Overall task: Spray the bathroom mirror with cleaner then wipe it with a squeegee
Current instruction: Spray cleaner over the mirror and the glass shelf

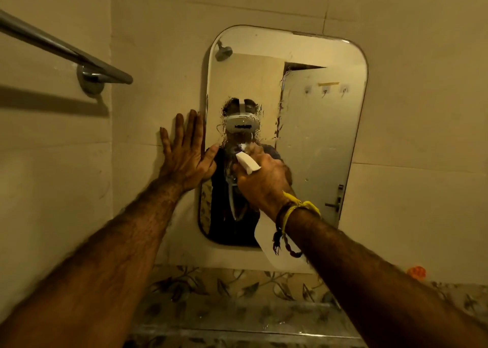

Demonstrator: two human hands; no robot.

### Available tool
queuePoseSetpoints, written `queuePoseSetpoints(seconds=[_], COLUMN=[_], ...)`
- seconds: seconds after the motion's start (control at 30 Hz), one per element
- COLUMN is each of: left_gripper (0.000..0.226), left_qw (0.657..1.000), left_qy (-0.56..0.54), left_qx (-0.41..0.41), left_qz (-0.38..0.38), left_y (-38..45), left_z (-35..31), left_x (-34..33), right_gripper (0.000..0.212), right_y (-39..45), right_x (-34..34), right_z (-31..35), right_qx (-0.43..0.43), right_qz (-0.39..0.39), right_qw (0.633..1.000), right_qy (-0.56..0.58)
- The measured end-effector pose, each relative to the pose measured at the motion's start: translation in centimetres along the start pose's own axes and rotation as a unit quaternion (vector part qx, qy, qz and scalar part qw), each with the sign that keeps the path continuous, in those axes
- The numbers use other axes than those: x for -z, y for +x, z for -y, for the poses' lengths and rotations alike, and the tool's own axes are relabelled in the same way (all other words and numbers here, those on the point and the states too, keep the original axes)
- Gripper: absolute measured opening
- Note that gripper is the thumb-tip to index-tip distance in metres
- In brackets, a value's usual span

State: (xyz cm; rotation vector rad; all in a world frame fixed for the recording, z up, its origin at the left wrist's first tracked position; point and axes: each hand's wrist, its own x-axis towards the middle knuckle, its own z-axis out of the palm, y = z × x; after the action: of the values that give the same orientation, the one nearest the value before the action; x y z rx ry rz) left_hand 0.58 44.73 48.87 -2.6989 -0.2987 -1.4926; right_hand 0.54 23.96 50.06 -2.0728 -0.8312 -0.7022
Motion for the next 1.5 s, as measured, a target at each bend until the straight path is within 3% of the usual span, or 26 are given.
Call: queuePoseSetpoints(seconds=[0.23, 0.33, 0.43, 0.53, 0.63, 0.8, 1.03, 1.33, 1.5], left_gripper=[0.084, 0.085, 0.088, 0.088, 0.086, 0.079, 0.073, 0.076, 0.081], left_qw=[0.999, 0.999, 0.999, 0.998, 0.997, 0.997, 0.998, 0.997, 0.997], left_qy=[-0.017, -0.027, -0.003, 0.005, 0.006, 0.005, -0.062, -0.006, -0.020], left_qx=[0.003, 0.015, 0.019, 0.027, 0.035, 0.041, 0.006, 0.063, 0.063], left_qz=[0.029, 0.043, 0.049, 0.057, 0.061, 0.067, 0.032, 0.038, 0.044], left_y=[0.2, -0.4, -1.8, -2.3, -2.1, -2.1, -4.7, -6.1, -5.6], left_z=[0.4, 0.0, -0.5, -0.4, -0.3, -0.7, -0.1, -0.4, -0.4], left_x=[0.2, 0.5, 0.1, -0.1, 0.0, 0.0, -1.3, -3.9, -4.1], right_gripper=[0.027, 0.038, 0.016, 0.013, 0.009, 0.015, 0.024, 0.017, 0.026], right_y=[-1.4, -1.5, -1.3, -1.3, -1.9, -3.4, -4.3, -8.7, -8.6], right_x=[-1.1, 0.0, 2.3, 4.2, 4.9, 3.3, -0.9, -6.9, -5.4], right_z=[-1.6, -3.0, -4.7, -6.4, -7.7, -8.1, -4.1, -5.7, -7.9], right_qx=[0.004, -0.005, -0.085, -0.156, -0.167, -0.125, -0.021, -0.054, -0.065], right_qz=[0.057, 0.008, -0.078, -0.153, -0.183, -0.063, 0.020, 0.139, 0.105], right_qw=[0.998, 1.000, 0.989, 0.961, 0.957, 0.986, 1.000, 0.987, 0.990], right_qy=[-0.001, 0.000, 0.095, 0.171, 0.152, 0.093, 0.001, -0.059, -0.067])
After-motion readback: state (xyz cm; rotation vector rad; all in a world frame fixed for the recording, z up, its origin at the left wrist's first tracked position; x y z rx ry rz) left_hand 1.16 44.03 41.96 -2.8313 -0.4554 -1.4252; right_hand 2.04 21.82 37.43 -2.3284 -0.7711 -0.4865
